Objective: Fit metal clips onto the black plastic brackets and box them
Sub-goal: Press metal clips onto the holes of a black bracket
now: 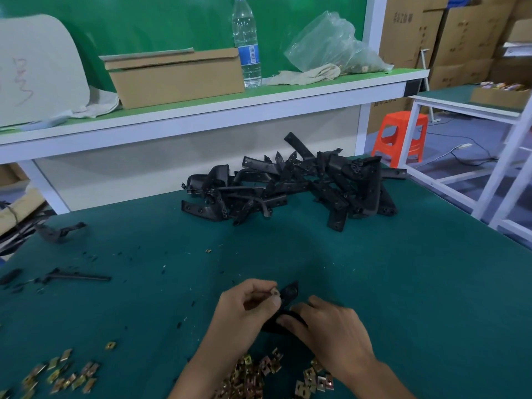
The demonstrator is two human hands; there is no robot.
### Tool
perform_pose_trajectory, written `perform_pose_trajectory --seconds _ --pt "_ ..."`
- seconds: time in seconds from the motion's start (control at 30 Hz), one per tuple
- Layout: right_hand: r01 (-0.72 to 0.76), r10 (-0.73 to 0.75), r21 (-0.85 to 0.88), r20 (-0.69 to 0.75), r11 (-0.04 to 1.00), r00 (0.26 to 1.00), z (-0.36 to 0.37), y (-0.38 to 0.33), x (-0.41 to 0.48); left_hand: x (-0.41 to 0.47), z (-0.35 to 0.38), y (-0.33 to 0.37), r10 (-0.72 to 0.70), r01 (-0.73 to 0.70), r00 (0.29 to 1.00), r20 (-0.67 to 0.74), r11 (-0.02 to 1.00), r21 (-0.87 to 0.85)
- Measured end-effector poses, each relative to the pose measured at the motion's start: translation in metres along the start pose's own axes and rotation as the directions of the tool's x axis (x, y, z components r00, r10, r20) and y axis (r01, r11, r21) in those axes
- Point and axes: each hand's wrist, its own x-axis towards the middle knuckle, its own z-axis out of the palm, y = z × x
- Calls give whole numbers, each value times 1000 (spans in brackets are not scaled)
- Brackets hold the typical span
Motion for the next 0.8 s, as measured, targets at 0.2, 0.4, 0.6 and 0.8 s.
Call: perform_pose_trajectory --seconds 0.2,0.4,0.6,0.8 --pt "0 0 6 21 1000 1000 0 2 -1 -3 8 -3 114 -86 992 -57 930 356" --pt "-3 6 -50 50 999 999 -2 1 -1 -7 13 -8 165 -112 983 -85 893 436" --pt "-15 20 -60 81 998 997 -5 -2 1 -9 12 -9 239 -170 968 -80 855 489" --pt "-91 91 -1 84 996 992 -11 0 -2 -9 15 -6 326 -253 945 -24 777 576"
